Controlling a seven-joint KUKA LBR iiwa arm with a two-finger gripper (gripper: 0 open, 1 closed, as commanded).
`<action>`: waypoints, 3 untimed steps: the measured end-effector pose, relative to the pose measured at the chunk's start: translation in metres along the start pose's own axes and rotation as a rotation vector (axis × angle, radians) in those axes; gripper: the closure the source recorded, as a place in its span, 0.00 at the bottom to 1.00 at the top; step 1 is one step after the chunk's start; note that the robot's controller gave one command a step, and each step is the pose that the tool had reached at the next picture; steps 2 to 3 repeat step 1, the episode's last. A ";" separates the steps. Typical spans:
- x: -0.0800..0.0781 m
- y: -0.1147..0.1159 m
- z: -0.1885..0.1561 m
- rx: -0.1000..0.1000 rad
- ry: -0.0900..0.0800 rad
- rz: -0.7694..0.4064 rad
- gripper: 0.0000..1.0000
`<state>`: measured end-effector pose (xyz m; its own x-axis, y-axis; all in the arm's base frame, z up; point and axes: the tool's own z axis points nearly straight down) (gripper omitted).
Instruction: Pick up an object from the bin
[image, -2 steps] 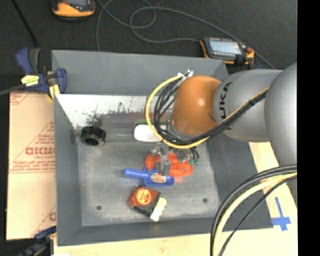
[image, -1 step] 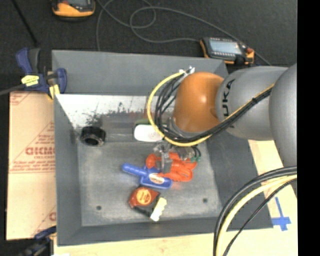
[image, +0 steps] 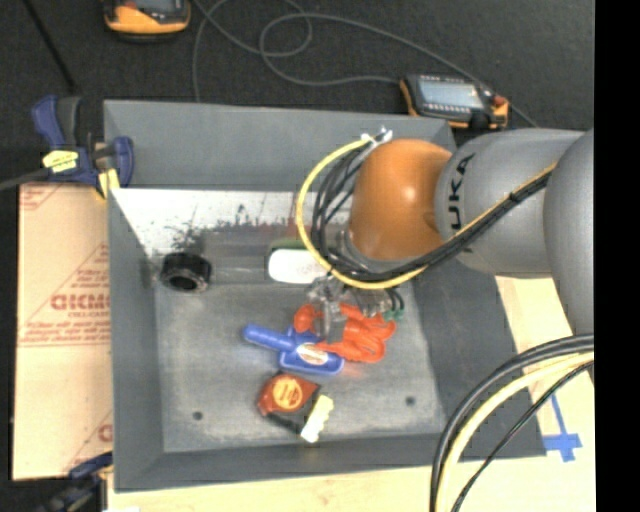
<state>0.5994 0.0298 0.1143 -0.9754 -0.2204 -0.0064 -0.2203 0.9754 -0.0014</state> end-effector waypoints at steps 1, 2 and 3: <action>0.002 0.000 -0.010 -0.001 0.008 0.001 1.00; 0.002 0.000 -0.010 -0.001 0.008 0.001 1.00; 0.002 0.000 -0.010 -0.001 0.008 0.001 1.00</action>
Offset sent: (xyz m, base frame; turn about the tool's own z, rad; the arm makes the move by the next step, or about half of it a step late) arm 0.0001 0.0001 0.0276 0.0000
